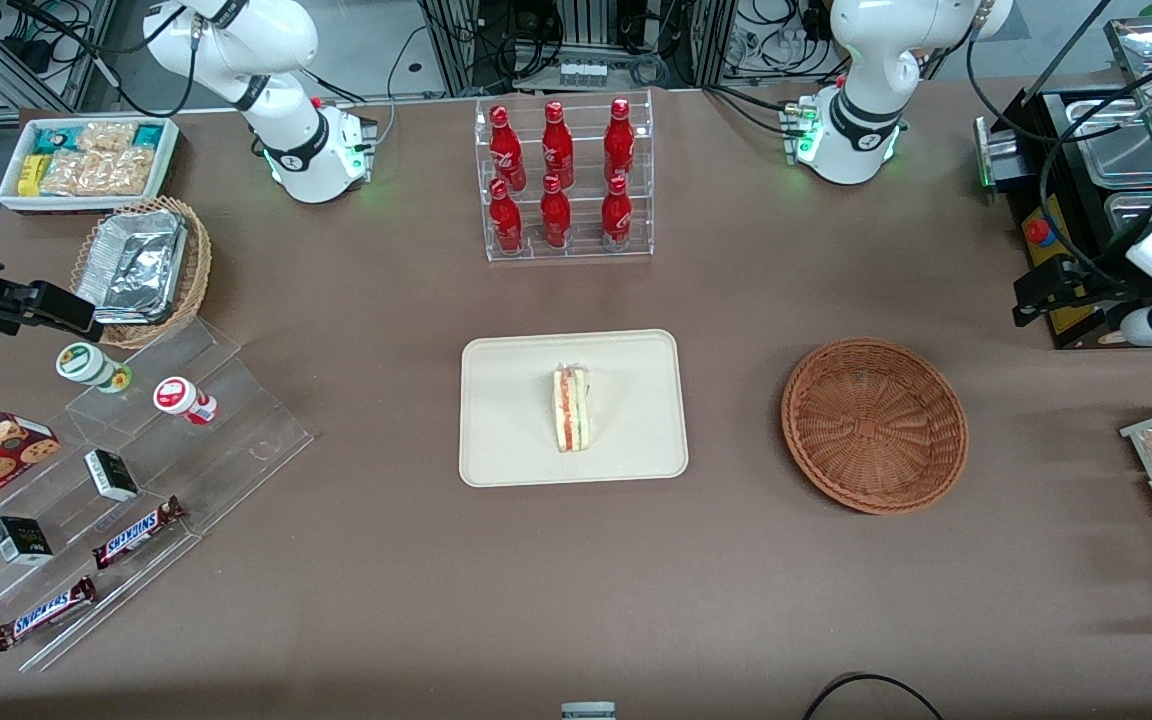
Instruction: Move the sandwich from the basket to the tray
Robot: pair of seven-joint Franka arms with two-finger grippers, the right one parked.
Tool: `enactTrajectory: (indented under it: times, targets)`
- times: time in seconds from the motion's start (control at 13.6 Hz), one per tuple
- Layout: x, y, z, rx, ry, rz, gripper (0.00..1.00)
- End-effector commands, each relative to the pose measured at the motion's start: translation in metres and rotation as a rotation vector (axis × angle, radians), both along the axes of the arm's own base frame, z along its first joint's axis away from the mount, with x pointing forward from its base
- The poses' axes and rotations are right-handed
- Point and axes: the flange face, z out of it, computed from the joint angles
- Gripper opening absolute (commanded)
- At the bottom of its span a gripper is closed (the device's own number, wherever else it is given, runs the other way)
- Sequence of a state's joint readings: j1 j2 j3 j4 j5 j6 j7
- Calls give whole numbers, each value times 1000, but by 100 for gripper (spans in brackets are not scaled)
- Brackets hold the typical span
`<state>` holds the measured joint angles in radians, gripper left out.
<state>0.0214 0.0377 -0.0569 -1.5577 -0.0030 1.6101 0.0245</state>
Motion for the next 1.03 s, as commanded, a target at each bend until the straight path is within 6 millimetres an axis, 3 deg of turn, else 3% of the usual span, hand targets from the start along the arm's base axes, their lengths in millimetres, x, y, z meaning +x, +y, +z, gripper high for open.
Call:
enactTrajectory:
  times: [0.0, 0.37, 0.96]
  targets:
    - [-7, -4, 4, -17, -6, -19, 100]
    - [-5, -11, 13, -14, -22, -35, 100]
    - [-6, -1, 20, -8, -29, 40, 100]
